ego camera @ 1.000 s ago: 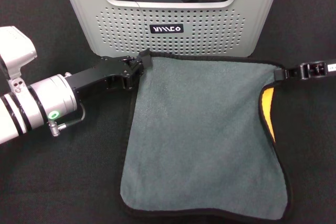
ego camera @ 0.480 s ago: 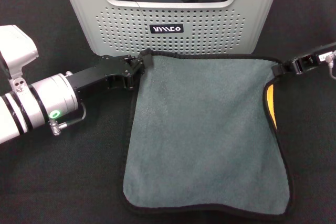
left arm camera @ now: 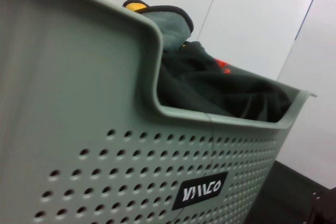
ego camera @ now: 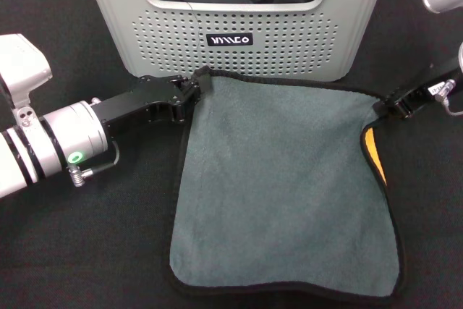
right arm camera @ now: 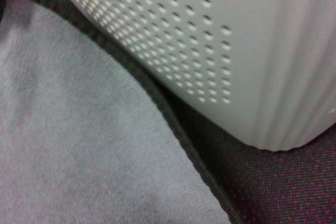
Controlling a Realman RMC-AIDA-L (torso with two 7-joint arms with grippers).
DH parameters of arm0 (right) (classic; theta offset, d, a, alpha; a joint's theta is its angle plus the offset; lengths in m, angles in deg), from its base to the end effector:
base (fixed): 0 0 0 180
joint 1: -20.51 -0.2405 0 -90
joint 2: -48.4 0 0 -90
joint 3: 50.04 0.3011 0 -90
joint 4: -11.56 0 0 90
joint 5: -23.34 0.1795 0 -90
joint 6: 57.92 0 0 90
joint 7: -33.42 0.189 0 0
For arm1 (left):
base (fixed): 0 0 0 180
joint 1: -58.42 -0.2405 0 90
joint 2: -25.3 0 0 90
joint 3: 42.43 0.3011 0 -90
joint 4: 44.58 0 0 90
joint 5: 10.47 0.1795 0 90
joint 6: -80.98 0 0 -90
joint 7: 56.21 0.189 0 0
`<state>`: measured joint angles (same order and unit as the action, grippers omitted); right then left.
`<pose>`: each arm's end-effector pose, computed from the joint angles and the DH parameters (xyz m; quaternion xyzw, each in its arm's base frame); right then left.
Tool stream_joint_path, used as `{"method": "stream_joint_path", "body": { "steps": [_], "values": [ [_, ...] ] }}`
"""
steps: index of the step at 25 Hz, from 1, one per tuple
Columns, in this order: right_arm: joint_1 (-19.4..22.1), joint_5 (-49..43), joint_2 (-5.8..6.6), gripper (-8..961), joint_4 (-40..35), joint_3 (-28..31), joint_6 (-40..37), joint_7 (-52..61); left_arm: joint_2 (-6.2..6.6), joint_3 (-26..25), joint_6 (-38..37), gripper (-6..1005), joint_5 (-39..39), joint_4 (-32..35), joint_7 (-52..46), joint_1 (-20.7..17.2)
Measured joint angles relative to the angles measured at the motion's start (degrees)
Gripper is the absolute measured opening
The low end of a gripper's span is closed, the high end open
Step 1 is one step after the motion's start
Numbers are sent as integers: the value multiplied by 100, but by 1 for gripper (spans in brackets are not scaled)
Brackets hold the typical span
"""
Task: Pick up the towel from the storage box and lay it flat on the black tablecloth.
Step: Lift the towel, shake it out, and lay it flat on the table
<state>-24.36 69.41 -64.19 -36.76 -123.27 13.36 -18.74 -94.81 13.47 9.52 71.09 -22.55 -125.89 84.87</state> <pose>0.2446 0.4267 -0.0603 -0.9382 0.2876 -0.0870 0.1716 -0.2740 0.3530 -0.0886 -0.8585 -0.3154 -0.3319 0.2309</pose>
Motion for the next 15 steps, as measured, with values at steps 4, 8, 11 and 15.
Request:
{"method": "stream_joint_path", "body": {
  "steps": [4,8,11,15],
  "values": [
    [-6,-328,-79,18,-232,-21,108,-67,3,5,-115,29,0,8,-7,2],
    [-28,-599,-130,23,-420,-20,194,-160,5,3,-155,30,0,2,-9,22],
    [-77,-773,-164,26,-495,-24,241,-232,6,6,-169,31,-35,0,-16,23],
    [-85,-1129,-263,31,-699,-26,255,-319,6,20,-244,31,-140,-3,-18,5]
  ]
}}
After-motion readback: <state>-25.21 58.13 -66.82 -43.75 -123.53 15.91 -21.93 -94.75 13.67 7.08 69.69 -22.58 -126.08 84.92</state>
